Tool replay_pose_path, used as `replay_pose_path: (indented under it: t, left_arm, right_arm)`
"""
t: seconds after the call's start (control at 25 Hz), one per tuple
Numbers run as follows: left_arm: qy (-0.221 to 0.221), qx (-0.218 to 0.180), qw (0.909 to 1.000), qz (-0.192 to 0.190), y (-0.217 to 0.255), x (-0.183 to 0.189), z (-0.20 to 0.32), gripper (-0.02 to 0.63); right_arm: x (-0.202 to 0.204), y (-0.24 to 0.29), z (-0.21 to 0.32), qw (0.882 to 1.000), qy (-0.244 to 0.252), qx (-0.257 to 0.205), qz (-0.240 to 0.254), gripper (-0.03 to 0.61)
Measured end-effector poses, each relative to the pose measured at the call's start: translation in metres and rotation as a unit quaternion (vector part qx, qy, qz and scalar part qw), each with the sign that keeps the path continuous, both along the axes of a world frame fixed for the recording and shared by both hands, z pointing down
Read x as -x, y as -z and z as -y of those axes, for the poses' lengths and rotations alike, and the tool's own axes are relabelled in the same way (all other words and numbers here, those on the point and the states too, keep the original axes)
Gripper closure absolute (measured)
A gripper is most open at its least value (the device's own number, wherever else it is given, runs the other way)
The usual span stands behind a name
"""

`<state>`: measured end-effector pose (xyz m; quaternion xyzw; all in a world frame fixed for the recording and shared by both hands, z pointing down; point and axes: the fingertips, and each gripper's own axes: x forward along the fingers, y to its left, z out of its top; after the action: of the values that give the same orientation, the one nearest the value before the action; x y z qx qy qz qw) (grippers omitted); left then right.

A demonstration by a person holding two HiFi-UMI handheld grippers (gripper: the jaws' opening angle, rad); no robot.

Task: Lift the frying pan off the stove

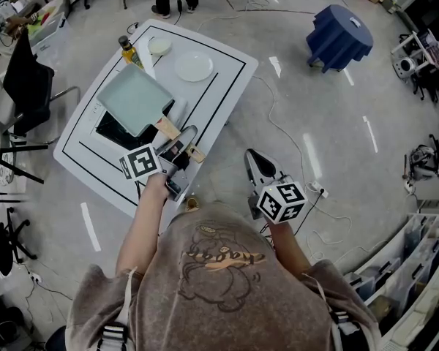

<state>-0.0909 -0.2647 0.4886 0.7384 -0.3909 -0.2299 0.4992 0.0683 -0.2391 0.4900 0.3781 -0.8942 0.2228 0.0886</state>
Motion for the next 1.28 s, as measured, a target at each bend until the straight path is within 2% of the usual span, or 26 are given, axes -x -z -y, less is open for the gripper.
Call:
replay_pose_path:
  t: [0.16, 0.36, 0.52, 0.72, 1.28]
  left_arm:
    - [-0.025, 0.004, 0.9995, 0.019, 0.003, -0.011, -0.013, 0.48]
    - [-0.075, -0.019, 0.9969, -0.011, 0.018, -0.039, -0.027, 0.48]
    - [-0.102, -0.005, 0.9948, 0.0, 0.012, -0.051, -0.041, 0.479]
    - [-0.148, -0.018, 0.9889, -0.001, 0.015, -0.075, -0.055, 0.479]
    - [-0.21, -0.004, 0.9776, -0.014, 0.006, -0.124, -0.077, 0.476]
  right_arm:
    - [0.003, 0.002, -0.002, 1.0, 0.0, -0.003, 0.002, 0.578]
    - [-0.001, 0.002, -0.001, 1.0, -0.008, -0.004, 0.004, 0.578]
    - [-0.004, 0.002, -0.002, 1.0, -0.016, -0.005, 0.004, 0.578]
    - [-0.013, 0.003, -0.004, 1.0, -0.03, -0.006, 0.006, 0.578]
    - [-0.04, 0.002, -0.007, 0.998, -0.067, -0.005, -0.001, 0.578]
